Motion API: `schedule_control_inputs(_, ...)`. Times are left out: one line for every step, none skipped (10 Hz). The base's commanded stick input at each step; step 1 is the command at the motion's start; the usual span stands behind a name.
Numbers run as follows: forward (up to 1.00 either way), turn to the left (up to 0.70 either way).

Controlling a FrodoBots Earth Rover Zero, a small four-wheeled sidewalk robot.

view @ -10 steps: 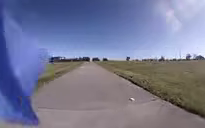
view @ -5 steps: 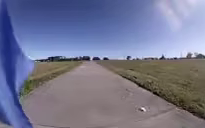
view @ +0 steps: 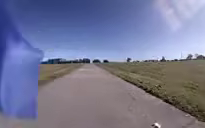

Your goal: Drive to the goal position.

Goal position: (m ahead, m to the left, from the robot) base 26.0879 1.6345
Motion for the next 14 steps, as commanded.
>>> schedule_control_inputs(1.00, 0.00)
schedule_control_inputs(1.00, 0.09)
schedule_control_inputs(1.00, 0.26)
schedule_control_inputs(1.00, 0.00)
schedule_control_inputs(1.00, 0.00)
schedule_control_inputs(1.00, 0.00)
schedule_control_inputs(1.00, 0.00)
schedule_control_inputs(1.00, 0.00)
schedule_control_inputs(1.00, 0.00)
schedule_control_inputs(1.00, 0.00)
schedule_control_inputs(1.00, 0.31)
schedule_control_inputs(1.00, 0.14)
schedule_control_inputs(1.00, 0.00)
schedule_control_inputs(1.00, 0.00)
